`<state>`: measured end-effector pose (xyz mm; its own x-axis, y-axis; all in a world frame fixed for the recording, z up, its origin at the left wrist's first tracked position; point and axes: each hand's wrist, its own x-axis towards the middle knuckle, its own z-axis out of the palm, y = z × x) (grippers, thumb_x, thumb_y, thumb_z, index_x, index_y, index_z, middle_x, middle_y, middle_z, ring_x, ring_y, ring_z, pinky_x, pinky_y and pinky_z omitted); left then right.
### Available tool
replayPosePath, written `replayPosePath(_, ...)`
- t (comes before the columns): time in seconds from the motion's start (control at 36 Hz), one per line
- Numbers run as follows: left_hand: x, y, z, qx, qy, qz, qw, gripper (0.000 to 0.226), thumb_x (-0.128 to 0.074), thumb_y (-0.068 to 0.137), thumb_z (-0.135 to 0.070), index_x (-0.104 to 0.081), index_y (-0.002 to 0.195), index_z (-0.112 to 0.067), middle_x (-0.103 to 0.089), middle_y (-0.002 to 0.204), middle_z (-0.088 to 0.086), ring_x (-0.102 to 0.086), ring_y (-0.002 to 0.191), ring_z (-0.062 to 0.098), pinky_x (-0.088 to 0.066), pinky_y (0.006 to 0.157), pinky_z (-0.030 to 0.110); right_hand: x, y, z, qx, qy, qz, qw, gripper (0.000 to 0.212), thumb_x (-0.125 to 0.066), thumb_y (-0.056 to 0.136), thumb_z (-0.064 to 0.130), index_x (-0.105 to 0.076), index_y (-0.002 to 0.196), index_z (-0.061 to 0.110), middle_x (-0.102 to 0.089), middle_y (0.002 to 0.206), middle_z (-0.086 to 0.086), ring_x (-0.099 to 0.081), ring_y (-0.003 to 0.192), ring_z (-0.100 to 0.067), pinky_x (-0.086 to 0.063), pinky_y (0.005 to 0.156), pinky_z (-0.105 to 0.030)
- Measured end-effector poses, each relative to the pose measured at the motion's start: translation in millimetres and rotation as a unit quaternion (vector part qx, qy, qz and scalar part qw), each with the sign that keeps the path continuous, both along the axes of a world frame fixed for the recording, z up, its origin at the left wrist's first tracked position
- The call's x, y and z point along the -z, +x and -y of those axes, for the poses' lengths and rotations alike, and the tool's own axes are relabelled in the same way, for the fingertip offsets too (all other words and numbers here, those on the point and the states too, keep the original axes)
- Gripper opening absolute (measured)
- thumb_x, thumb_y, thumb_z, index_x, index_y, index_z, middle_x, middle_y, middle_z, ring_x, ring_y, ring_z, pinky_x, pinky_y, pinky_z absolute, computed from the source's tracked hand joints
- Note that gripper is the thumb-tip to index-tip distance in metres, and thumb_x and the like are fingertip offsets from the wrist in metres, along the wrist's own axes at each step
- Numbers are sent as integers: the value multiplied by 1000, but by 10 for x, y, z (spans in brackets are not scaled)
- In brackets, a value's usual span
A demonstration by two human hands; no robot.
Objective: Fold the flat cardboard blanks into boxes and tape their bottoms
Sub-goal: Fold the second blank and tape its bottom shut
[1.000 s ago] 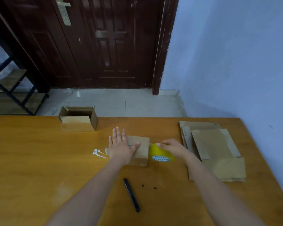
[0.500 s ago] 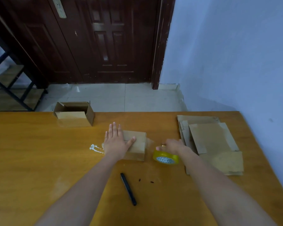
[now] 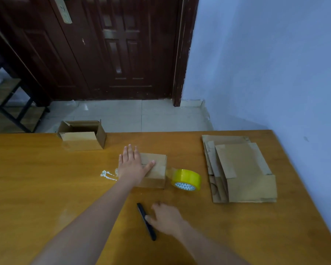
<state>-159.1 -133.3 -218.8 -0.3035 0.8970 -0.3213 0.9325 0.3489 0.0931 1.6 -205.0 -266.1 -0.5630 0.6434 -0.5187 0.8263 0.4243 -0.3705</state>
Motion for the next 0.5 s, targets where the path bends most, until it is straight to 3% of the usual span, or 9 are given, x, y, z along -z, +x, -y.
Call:
replayPosePath(0.08, 10, -5, -10, 0, -9, 5, 1000, 96, -15, 85, -76, 5, 152, -10, 13, 159, 11, 14, 146, 26, 2, 119, 43, 125, -259, 149, 5, -62, 52, 997, 66, -47, 93, 50, -30, 140, 7, -36, 139, -14, -44, 122, -34, -44, 91, -46)
replayPosePath(0.19, -42, 2, -47, 3, -24, 2, 1000, 93, -19, 86, -74, 8, 151, -13, 15, 158, 10, 17, 145, 28, 5, 116, 52, 258, -398, 283, -1, -35, 87, 996, 58, -52, 94, 8, -21, 143, 3, -26, 143, -21, -30, 132, -41, -39, 103, -49)
replayPosePath(0.25, -121, 29, -86, 42, 2, -23, 999, 86, -28, 91, -67, 7, 151, -17, 12, 159, 8, 14, 146, 28, 4, 115, 53, 268, -361, 287, -11, -30, 88, 996, 54, -47, 93, 0, -23, 141, 2, -27, 142, -24, -31, 131, -42, -38, 104, -50)
replayPosePath(0.33, -250, 106, -144, 142, 72, -23, 987, 69, -45, 96, -39, -6, 152, -24, -8, 158, 7, -7, 144, 28, -10, 117, 46, 254, -222, 258, -9, -53, 67, 996, 46, -42, 95, 2, -28, 139, 3, -25, 143, -22, -33, 127, -40, -38, 103, -50)
replayPosePath(0.42, -308, 197, -208, 253, 86, 40, 963, 67, -50, 89, -2, -25, 146, -27, -25, 147, 4, -23, 133, 25, -29, 107, 37, 218, -20, 214, 7, -80, 35, 996, 37, -46, 96, 15, -39, 130, 2, -24, 144, -19, -42, 119, -38, -42, 93, -43)
replayPosePath(0.5, -344, 261, -296, 333, 35, 71, 940, 58, -52, 87, -1, -41, 139, -26, -36, 138, 0, -31, 121, 20, -39, 95, 33, 155, 222, 190, 61, -69, -38, 995, 28, -44, 97, 23, -45, 118, 5, -39, 128, -14, -51, 95, -30, -40, 76, -35)
